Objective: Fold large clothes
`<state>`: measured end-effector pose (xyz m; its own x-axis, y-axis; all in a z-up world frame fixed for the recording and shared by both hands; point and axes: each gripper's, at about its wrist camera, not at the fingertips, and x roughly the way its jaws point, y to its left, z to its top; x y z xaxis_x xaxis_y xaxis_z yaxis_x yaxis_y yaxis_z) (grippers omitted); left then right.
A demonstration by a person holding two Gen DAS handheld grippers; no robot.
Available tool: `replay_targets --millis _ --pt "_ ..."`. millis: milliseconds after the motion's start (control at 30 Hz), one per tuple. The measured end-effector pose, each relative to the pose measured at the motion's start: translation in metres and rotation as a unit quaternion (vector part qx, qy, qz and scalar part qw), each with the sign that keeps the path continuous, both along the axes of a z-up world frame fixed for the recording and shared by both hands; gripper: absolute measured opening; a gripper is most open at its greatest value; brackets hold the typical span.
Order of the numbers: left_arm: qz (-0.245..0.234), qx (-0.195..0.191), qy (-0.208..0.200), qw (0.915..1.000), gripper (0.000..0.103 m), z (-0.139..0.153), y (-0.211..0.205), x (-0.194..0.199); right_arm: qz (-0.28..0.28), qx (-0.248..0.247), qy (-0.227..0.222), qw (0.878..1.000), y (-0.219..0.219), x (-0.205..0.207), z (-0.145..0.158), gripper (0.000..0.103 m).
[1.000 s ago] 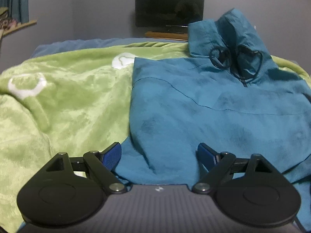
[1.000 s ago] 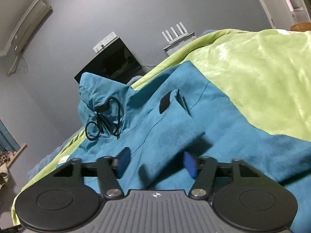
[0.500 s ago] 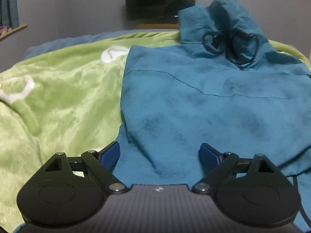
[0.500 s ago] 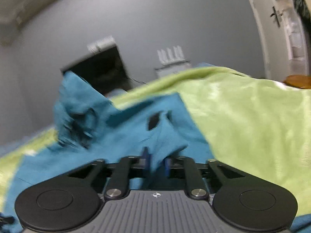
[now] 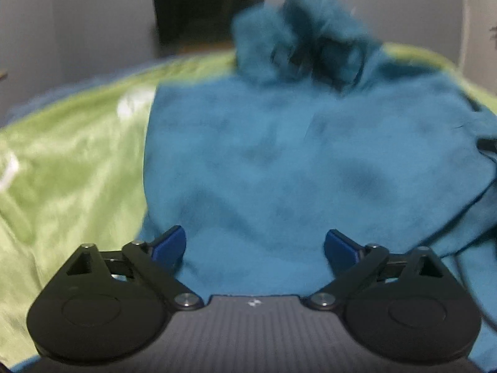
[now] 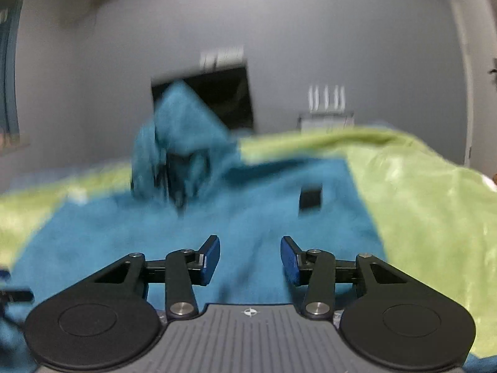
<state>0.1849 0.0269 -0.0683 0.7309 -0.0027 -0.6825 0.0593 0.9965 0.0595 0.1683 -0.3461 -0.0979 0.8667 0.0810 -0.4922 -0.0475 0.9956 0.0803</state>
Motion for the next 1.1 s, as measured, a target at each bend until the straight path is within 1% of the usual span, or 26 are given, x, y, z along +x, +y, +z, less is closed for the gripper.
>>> replay_targets --millis 33,67,100,167,200,233,300,333,433,467,500,567,600,667,767,800,900,967,1033,1100 --pt "0.005 -0.004 0.01 0.9999 0.103 -0.004 0.002 0.003 0.0 0.001 0.025 1.0 0.0 0.006 -0.01 0.048" --pt "0.007 -0.008 0.012 0.9999 0.103 -0.006 0.003 0.005 0.002 0.009 0.031 0.999 -0.002 0.006 -0.017 0.048" --pt "0.006 -0.009 0.012 0.9999 0.103 -0.007 0.004 0.006 0.002 0.017 0.025 1.0 -0.004 0.003 -0.019 0.048" --pt "0.005 -0.007 0.01 0.9999 0.103 -0.007 0.003 0.005 -0.001 0.015 0.024 1.0 -0.002 -0.001 -0.015 0.05" --pt "0.005 -0.008 0.007 0.9999 0.103 -0.006 0.003 0.003 -0.002 0.015 0.021 1.0 -0.002 -0.005 -0.011 0.056" --pt "0.006 -0.009 0.003 0.9999 0.103 -0.005 0.005 0.001 -0.005 0.02 0.016 1.0 -0.003 -0.01 -0.006 0.064" --pt "0.013 -0.007 -0.009 0.9998 0.103 0.001 0.007 -0.006 -0.011 0.037 0.002 0.999 -0.013 -0.022 0.007 0.074" --pt "0.016 -0.006 -0.018 0.9997 0.103 0.004 0.006 -0.009 -0.013 0.044 -0.004 0.999 -0.017 -0.029 0.016 0.074" --pt "0.019 -0.01 -0.058 0.998 0.103 0.026 0.007 -0.03 -0.018 0.048 -0.023 0.998 -0.037 -0.057 0.048 0.075" --pt "0.019 -0.022 -0.07 0.9971 0.103 0.036 0.009 -0.038 -0.016 0.047 -0.033 0.998 -0.048 -0.072 0.062 0.075" --pt "0.015 -0.044 -0.084 0.9954 0.103 0.049 0.012 -0.048 -0.012 0.045 -0.046 0.998 -0.054 -0.084 0.075 0.077" --pt "0.013 -0.078 -0.114 0.9903 0.103 0.074 0.019 -0.068 -0.008 0.035 -0.075 0.997 -0.066 -0.113 0.102 0.083" --pt "0.015 -0.09 -0.126 0.9878 0.103 0.086 0.023 -0.078 -0.006 0.026 -0.087 0.996 -0.072 -0.128 0.113 0.086" --pt "0.022 -0.11 -0.143 0.9833 0.103 0.114 0.035 -0.1 -0.005 0.006 -0.104 0.995 -0.086 -0.161 0.135 0.087" --pt "0.024 -0.117 -0.137 0.9833 0.103 0.149 0.054 -0.127 0.0 -0.023 -0.113 0.993 -0.105 -0.21 0.161 0.091" --pt "0.023 -0.113 -0.133 0.9844 0.103 0.161 0.061 -0.138 0.005 -0.03 -0.111 0.993 -0.11 -0.223 0.168 0.094" --pt "0.018 -0.091 -0.133 0.9868 0.103 0.186 0.079 -0.173 0.017 -0.043 -0.098 0.994 -0.124 -0.258 0.185 0.094" --pt "0.017 -0.08 -0.125 0.9888 0.103 0.195 0.087 -0.193 0.023 -0.034 -0.087 0.995 -0.131 -0.277 0.193 0.094" --pt "0.003 -0.071 -0.098 0.9927 0.103 0.197 0.094 -0.213 0.039 -0.017 -0.065 0.997 -0.135 -0.288 0.197 0.094" --pt "-0.011 -0.065 -0.056 0.9963 0.103 0.194 0.101 -0.229 0.055 -0.008 -0.04 0.998 -0.137 -0.3 0.199 0.094"
